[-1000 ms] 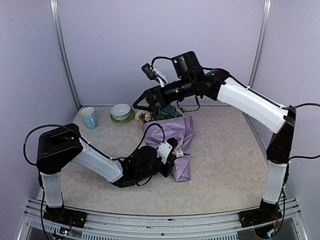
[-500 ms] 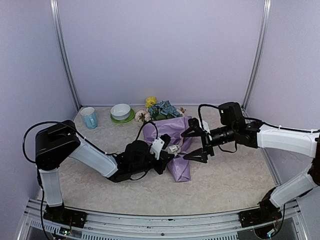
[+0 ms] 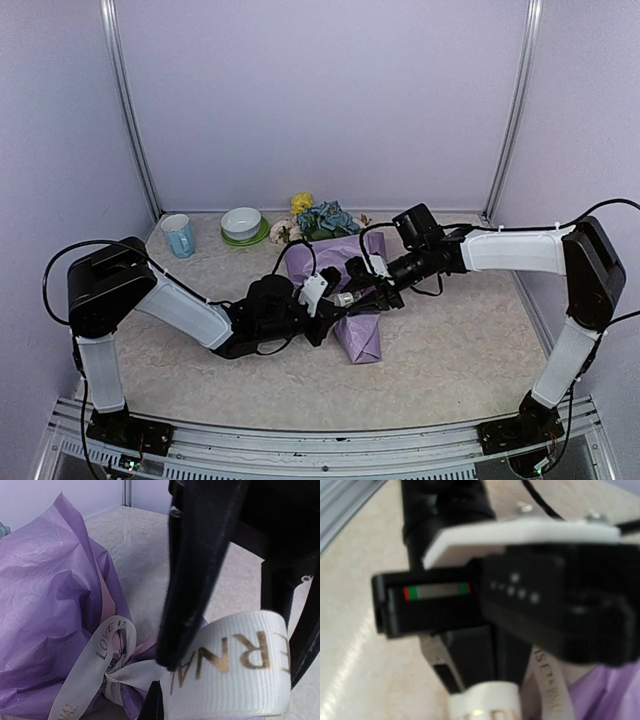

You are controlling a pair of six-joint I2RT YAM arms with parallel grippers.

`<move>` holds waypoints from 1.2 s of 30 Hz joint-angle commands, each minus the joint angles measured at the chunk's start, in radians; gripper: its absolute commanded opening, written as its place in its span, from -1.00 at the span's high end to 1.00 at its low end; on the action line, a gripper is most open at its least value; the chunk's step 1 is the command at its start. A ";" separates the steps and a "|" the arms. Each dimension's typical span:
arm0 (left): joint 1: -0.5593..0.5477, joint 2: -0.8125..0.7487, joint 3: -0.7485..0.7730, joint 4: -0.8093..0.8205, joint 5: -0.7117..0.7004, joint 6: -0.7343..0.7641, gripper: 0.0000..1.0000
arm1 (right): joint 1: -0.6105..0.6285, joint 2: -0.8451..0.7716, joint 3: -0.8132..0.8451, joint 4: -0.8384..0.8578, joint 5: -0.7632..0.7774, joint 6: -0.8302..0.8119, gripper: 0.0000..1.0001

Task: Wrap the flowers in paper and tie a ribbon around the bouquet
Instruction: Cross the half-tied ribbon over the folded bouquet.

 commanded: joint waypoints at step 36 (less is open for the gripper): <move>0.309 -0.335 -0.225 -0.936 -0.349 -0.710 -0.37 | -0.034 0.004 -0.044 0.264 -0.019 0.348 1.00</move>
